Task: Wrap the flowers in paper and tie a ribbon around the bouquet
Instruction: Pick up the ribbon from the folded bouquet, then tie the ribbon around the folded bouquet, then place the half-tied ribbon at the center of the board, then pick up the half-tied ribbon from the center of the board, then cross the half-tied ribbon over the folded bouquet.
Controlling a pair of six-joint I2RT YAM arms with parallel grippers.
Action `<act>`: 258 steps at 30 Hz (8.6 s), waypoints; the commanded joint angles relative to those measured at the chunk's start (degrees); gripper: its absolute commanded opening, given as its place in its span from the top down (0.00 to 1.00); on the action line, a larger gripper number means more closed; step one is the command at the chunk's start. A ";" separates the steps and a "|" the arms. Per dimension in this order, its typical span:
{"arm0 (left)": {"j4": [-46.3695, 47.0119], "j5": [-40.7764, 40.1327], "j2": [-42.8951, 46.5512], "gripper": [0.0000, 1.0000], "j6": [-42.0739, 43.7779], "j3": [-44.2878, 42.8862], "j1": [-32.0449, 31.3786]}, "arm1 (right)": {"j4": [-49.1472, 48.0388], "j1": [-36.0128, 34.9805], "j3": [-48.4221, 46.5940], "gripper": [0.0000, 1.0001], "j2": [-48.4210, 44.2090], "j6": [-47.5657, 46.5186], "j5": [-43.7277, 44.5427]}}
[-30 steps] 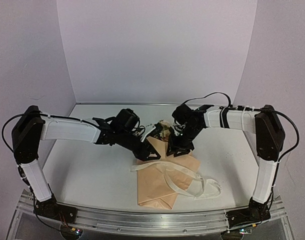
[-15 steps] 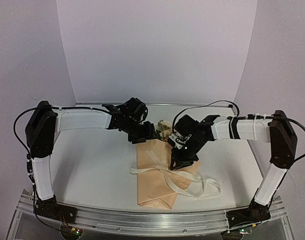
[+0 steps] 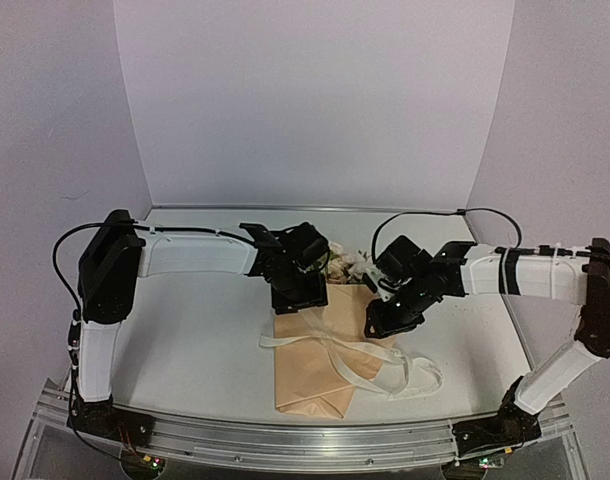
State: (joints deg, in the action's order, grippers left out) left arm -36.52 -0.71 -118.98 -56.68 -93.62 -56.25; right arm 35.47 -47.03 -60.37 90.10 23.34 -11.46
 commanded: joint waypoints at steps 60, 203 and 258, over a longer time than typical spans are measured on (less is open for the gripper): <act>-0.87 -19.44 4.46 1.00 2.85 -3.59 2.08 | -3.05 6.51 29.97 0.87 -17.27 12.29 13.05; 38.42 6.48 20.56 0.34 93.24 43.12 6.87 | -21.58 1.20 17.66 0.05 -4.57 -44.47 7.15; 59.76 5.90 30.94 1.00 69.46 58.23 14.87 | -4.53 7.65 17.24 1.00 -8.41 1.29 17.64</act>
State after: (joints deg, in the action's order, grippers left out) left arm 27.05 9.53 -88.88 13.37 -33.67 -44.23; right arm 16.25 -40.75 -42.58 81.90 24.93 -0.39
